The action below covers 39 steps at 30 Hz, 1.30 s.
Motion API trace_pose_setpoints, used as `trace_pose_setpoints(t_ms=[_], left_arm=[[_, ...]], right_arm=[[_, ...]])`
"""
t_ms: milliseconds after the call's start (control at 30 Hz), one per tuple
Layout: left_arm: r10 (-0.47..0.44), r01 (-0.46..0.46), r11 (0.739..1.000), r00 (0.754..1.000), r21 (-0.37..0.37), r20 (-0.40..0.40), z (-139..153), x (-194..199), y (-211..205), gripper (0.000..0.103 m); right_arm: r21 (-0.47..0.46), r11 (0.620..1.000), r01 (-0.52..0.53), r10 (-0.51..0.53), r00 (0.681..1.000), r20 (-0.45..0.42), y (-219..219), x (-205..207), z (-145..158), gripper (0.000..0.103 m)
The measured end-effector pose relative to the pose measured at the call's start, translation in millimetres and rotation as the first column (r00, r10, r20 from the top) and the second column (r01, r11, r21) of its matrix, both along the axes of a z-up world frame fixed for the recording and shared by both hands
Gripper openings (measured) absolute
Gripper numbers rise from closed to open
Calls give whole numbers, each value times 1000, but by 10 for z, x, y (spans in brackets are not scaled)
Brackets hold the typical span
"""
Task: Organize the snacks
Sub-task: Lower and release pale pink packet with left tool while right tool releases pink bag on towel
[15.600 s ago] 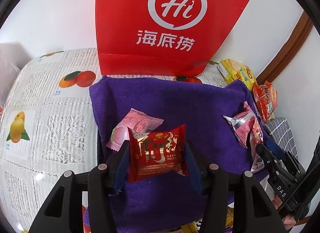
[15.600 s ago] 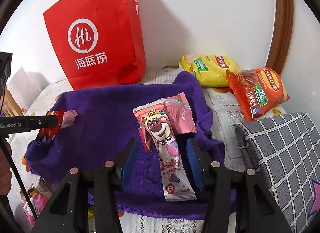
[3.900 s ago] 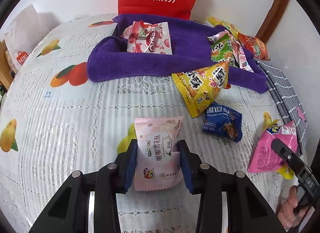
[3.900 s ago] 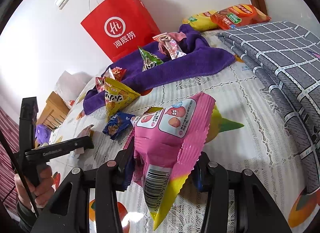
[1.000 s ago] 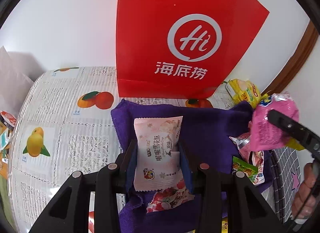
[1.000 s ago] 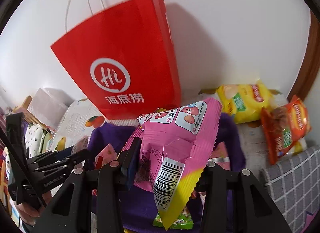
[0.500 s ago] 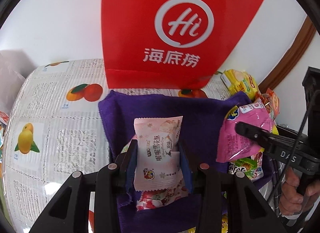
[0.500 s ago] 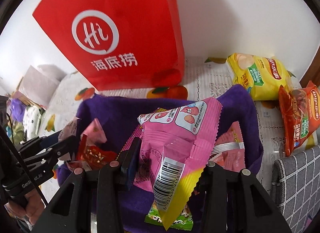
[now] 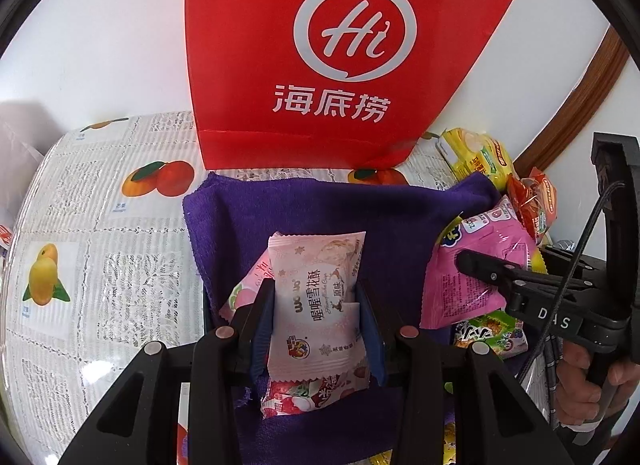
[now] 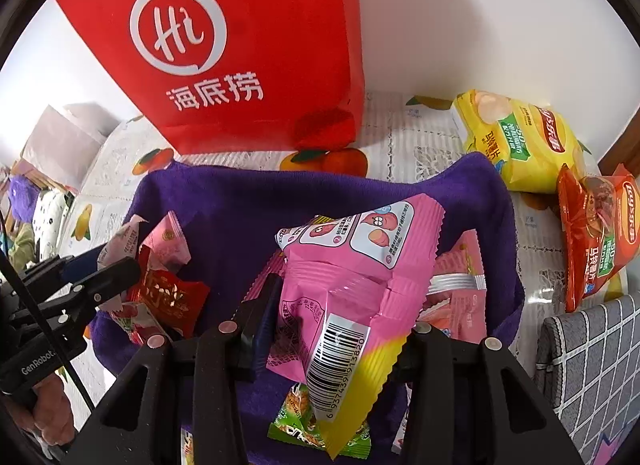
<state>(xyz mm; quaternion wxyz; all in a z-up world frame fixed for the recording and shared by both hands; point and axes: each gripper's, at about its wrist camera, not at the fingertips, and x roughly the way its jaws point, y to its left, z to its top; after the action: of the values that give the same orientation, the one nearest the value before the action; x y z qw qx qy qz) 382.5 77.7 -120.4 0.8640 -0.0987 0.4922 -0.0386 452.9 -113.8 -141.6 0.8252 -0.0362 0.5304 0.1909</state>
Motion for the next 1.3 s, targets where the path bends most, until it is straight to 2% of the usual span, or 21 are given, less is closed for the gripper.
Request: trace_pose_setpoints(t_ms=[333, 467, 600, 900, 1300], left_arm=[[-9, 9, 1000, 1000, -4, -8, -28, -8, -45, 38], [-15, 15, 1000, 1000, -6, -9, -32, -17, -65, 38], [-25, 25, 1000, 1000, -6, -10, -37, -26, -100, 38], [-48, 48, 999, 999, -7, -14, -61, -49, -179, 38], [-90, 90, 996, 996, 0, -22, -79, -62, -286, 38]], right_arm=[[-74, 997, -15, 17, 1000, 19, 73, -19, -45, 45], [-92, 996, -24, 28, 999, 34, 79, -52, -16, 54], [-162, 987, -10, 23, 996, 82, 76, -103, 32, 60], [-145, 989, 30, -9, 990, 138, -128, -156, 247, 61], [-63, 992, 111, -98, 978, 187, -420, -184, 496, 61]])
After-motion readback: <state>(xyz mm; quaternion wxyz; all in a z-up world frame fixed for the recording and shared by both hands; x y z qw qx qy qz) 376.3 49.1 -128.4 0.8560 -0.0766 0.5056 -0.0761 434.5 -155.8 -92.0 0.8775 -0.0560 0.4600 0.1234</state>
